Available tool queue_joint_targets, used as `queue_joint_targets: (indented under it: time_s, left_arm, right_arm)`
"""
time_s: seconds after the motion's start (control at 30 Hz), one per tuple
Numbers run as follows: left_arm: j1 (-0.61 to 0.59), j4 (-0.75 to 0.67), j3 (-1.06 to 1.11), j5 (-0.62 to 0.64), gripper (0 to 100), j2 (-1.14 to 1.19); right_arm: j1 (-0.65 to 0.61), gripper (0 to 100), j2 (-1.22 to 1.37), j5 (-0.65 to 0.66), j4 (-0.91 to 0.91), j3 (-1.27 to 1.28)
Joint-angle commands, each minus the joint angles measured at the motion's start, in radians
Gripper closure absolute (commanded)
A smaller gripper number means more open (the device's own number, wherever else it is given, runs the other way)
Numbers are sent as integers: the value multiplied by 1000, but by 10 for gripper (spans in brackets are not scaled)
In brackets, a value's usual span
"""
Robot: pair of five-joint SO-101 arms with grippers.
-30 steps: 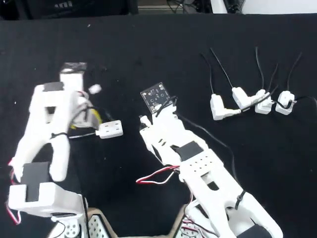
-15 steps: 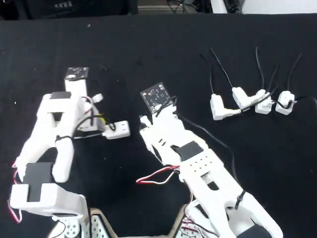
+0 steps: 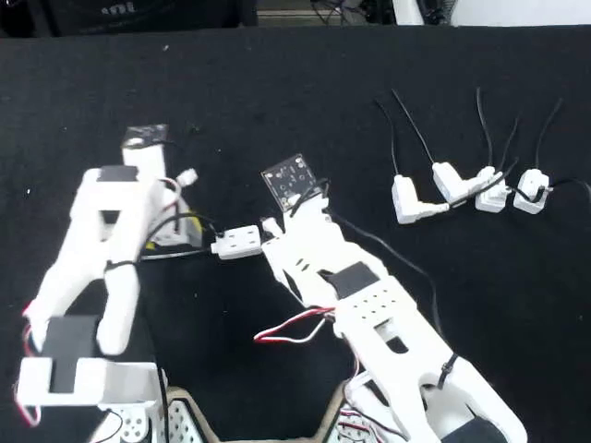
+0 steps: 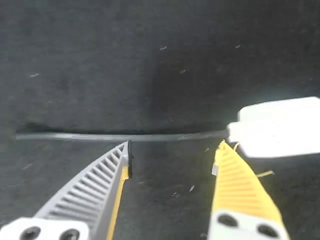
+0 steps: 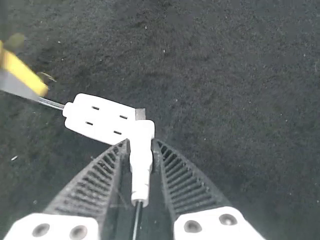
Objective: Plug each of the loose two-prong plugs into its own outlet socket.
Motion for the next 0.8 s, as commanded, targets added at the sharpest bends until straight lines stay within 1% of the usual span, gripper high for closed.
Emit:
queue_joint_targets:
  time_s: [0.0, 0.13, 0.2, 0.3, 0.4, 0.47, 0.57, 0.77]
  left_arm:
    - [-67, -14, 58, -55, 730, -170]
    - [-82, -176, 260, -48, 730, -276]
    - [-74, -219, 331, -46, 730, -321]
    - [-82, -269, 403, 12, 730, -361]
    - [-79, -305, 466, 44, 730, -391]
    - [-81, -325, 496, 43, 730, -404]
    - [-91, -359, 541, 44, 730, -417]
    - [-87, -385, 591, 44, 730, -457]
  right_arm:
    - [20, 988, 7, -6, 143, -153]
    - [20, 988, 7, -6, 258, -252]
    - [18, 988, 7, -5, 308, -292]
    - [17, 988, 8, -3, 394, -364]
    - [14, 988, 24, 43, 483, -463]
    - [8, 988, 64, 64, 546, -542]
    - [5, 988, 156, 66, 640, -659]
    - [3, 988, 378, 57, 744, -842]
